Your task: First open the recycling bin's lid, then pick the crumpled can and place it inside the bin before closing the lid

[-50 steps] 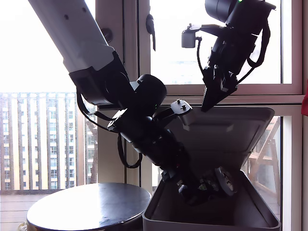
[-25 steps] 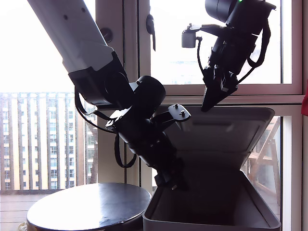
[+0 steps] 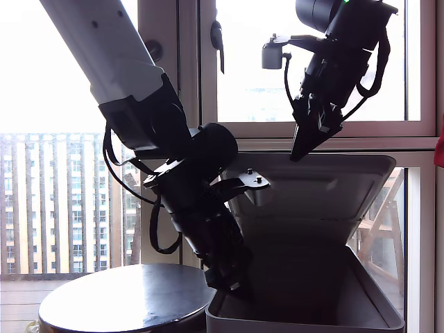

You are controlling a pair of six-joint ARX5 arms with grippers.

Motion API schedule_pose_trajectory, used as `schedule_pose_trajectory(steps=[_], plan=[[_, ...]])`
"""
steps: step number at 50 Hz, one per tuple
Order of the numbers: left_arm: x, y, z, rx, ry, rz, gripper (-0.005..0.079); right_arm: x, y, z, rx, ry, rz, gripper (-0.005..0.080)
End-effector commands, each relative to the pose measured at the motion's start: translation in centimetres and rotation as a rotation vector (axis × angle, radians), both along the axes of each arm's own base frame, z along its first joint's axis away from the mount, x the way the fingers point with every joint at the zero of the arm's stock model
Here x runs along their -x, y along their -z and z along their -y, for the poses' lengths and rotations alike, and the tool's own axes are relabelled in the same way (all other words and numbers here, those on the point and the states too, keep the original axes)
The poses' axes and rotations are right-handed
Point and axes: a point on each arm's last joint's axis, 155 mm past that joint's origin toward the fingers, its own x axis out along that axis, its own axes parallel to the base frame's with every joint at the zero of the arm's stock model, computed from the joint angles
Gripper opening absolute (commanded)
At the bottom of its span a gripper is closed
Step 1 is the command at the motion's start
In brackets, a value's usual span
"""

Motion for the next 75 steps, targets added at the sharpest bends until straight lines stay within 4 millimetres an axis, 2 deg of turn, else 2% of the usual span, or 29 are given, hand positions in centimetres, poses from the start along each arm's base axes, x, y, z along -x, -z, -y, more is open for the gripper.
schedule_pose_trajectory(steps=[1, 7, 11, 28, 34, 44, 56, 63, 66, 70, 75], plan=[[-0.1, -2.1, 0.1, 0.014, -0.006, 0.021, -0.0019, -0.2, -1.7, -0.2, -0.015, 0.000, 0.040, -0.0013], [0.4, -2.5, -0.5, -0.006, -0.008, 0.002, -0.0019, -0.5, -2.0, 0.0, -0.007, 0.010, 0.052, -0.0013], [0.8, -2.5, -0.8, -0.018, -0.008, -0.012, -0.0019, -0.9, -2.9, 0.0, -0.009, 0.016, 0.073, -0.0013], [1.1, -2.1, -1.4, -0.047, -0.015, -0.026, -0.0019, -2.4, -9.9, -0.7, -0.058, 0.020, 0.174, -0.0013], [0.9, -2.5, -1.5, -0.050, -0.020, -0.015, -0.0019, -2.5, -11.5, -0.7, -0.064, 0.022, 0.193, -0.0013], [0.7, -4.9, -1.2, -0.021, -0.020, 0.013, -0.0019, -1.9, -10.9, -0.4, -0.048, 0.022, 0.156, -0.0013], [0.9, -8.9, -2.3, 0.001, -0.030, 0.025, -0.0019, -1.6, -10.6, -0.3, -0.057, 0.043, 0.132, -0.0013], [1.6, -9.8, -4.5, -0.057, -0.036, 0.003, -0.0019, -1.4, -10.5, -0.5, -0.059, 0.041, 0.126, -0.0013], [1.3, -10.5, -5.6, -0.065, -0.064, 0.006, -0.0019, -1.4, -10.5, -0.5, -0.063, 0.045, 0.124, -0.0013], [0.3, -12.1, -7.0, -0.048, -0.115, 0.025, -0.0019, -1.2, -10.4, -0.8, -0.067, 0.047, 0.116, -0.0013], [-1.0, -15.0, -8.5, 0.010, -0.203, 0.055, -0.0019, -0.8, -10.1, -0.8, -0.065, 0.049, 0.096, -0.0013]])
